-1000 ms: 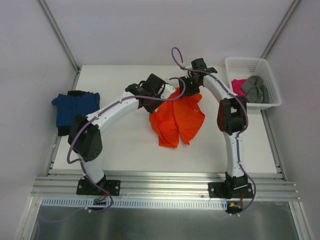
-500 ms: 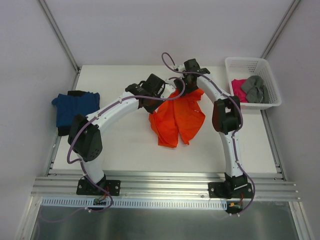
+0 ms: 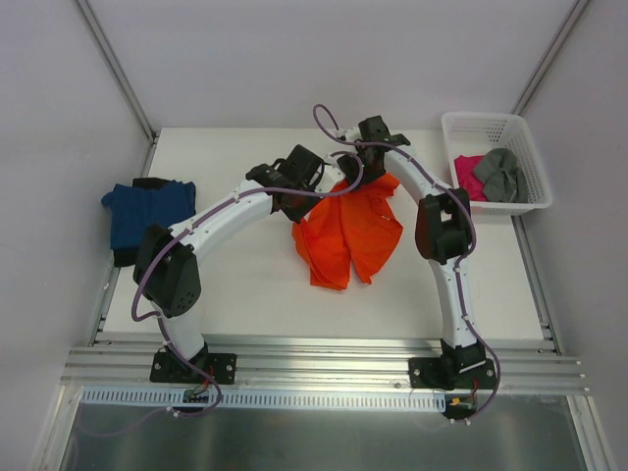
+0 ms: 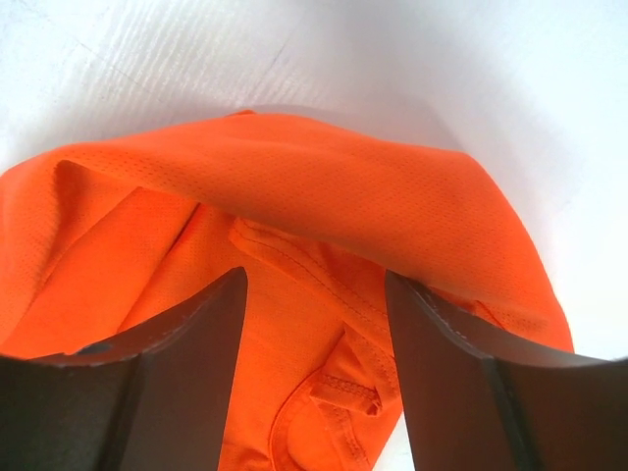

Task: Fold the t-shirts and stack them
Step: Flatten the tshirt out

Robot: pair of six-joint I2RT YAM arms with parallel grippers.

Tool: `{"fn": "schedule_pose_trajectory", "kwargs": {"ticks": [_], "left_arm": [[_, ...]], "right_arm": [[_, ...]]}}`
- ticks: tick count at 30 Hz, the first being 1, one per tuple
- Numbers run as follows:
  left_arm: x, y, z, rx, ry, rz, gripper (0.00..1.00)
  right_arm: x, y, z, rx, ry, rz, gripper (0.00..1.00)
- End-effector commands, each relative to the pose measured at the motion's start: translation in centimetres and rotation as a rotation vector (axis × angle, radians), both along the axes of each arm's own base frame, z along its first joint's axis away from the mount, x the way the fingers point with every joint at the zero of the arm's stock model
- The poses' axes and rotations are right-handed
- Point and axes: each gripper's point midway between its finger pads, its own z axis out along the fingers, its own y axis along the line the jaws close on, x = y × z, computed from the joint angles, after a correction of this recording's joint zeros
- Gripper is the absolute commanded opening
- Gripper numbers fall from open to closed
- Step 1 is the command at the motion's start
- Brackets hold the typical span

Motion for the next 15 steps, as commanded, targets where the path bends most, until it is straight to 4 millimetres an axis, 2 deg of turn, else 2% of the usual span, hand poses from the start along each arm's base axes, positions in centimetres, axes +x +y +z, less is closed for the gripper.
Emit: {"fn": "schedule_pose_trajectory", "kwargs": {"ticks": [1,4,6,7,9,10,14,15], "left_arm": [[0.0,-0.1,1.9,-0.034,-0.025,0.008,0.0],[0.1,0.0,1.7,-0.031,-0.023,0.012,0.0],[0.1,-0.1,1.7,-0.03,-0.022,0.011,0.0],[0.1,0.0,1.6,-0.029,-0.021,0.012,0.0],[0.0,0.0,1.5,-0.028,-0.018,0.011,0.0],[-0.1,0.0,1.4,-0.027,-0.015,0.011,0.0],[-0.1,-0.1,1.2,-0.032,-0.007,0.013,0.0],[-0.1,-0.1,1.3,-0.034,-0.008,0.013,0.0]], "right_arm": [[0.5,0.0,3.9,-0.017,-0.091,0.019,0.62],[1.1,-2.6,4.8,-0.102,-0.121,-0.006,0.62],[0.2,-4.7,4.5,-0.122,-0.083,-0.021,0.62],[-0.3,-5.1,6.1,-0.101,-0.094,-0.021,0.62],[-1.2,-6.7,6.4,-0.102,-0.084,-0.039,0.61],[-2.5,-7.3,7.0,-0.107,-0.083,-0.04,0.61],[-3.8,-9.2,8.4,-0.099,-0.097,-0.083,0.6],[-3.8,-10.3,8.4,-0.092,-0.086,-0.113,0.59]]}}
